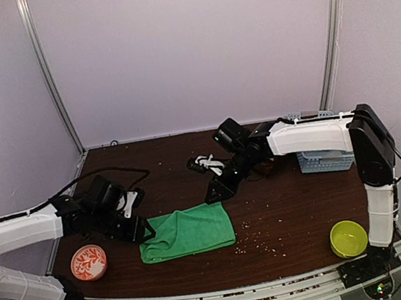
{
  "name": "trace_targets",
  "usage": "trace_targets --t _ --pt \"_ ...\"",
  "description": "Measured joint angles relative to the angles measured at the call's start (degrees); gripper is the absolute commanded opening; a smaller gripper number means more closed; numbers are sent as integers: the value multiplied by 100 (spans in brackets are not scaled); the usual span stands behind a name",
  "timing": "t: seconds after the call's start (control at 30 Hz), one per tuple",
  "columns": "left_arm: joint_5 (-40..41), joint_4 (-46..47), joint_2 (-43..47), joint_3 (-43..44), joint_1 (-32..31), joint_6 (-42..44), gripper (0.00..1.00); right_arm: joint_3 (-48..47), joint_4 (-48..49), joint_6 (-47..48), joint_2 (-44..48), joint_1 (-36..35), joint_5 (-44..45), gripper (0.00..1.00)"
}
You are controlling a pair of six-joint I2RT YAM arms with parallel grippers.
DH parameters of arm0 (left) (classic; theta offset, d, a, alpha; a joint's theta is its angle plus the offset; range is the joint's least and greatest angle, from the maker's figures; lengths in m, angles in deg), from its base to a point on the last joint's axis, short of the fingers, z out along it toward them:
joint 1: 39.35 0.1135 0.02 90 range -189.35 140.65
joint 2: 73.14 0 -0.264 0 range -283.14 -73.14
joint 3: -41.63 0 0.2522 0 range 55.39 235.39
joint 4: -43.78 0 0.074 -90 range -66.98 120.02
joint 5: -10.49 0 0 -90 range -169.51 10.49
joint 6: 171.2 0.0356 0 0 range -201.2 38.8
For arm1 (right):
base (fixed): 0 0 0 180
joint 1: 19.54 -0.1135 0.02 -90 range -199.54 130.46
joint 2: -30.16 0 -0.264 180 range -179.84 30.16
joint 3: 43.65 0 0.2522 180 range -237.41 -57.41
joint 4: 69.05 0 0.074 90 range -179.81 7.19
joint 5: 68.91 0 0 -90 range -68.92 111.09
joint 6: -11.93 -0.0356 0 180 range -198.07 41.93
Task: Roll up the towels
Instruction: Smooth out the towel at the center of the board.
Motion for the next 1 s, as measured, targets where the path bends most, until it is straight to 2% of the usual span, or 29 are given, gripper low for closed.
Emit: trace_targets --t 0.03,0.1,0.2,0.4,0.43,0.5,0.57,0.77,1.0 --pt "28 -55 -295 249 -157 92 27 153 0 7 35 76 48 21" --pt "136 -236 -721 680 -431 192 15 393 -7 17 50 98 98 20" --pt "280 -507 -1279 1287 -839 341 13 619 -15 20 50 -22 101 20" --pt "374 -975 -1545 1552 -1255 136 13 647 146 44 50 -127 72 18" --pt "396 -1047 -1550 1561 -1285 76 17 664 181 46 50 -125 68 17" --pt "466 -1193 -1552 1563 -1316 -55 33 723 251 46 48 -120 55 17" --pt "514 -1296 -1554 1563 -1322 -166 39 811 299 46 46 -120 55 17" --pt "525 -1248 -1646 1563 -1325 -448 38 1088 409 44 22 -116 52 17" --pt "608 -892 -1867 1521 -1335 -820 29 1130 531 42 22 -116 50 17"
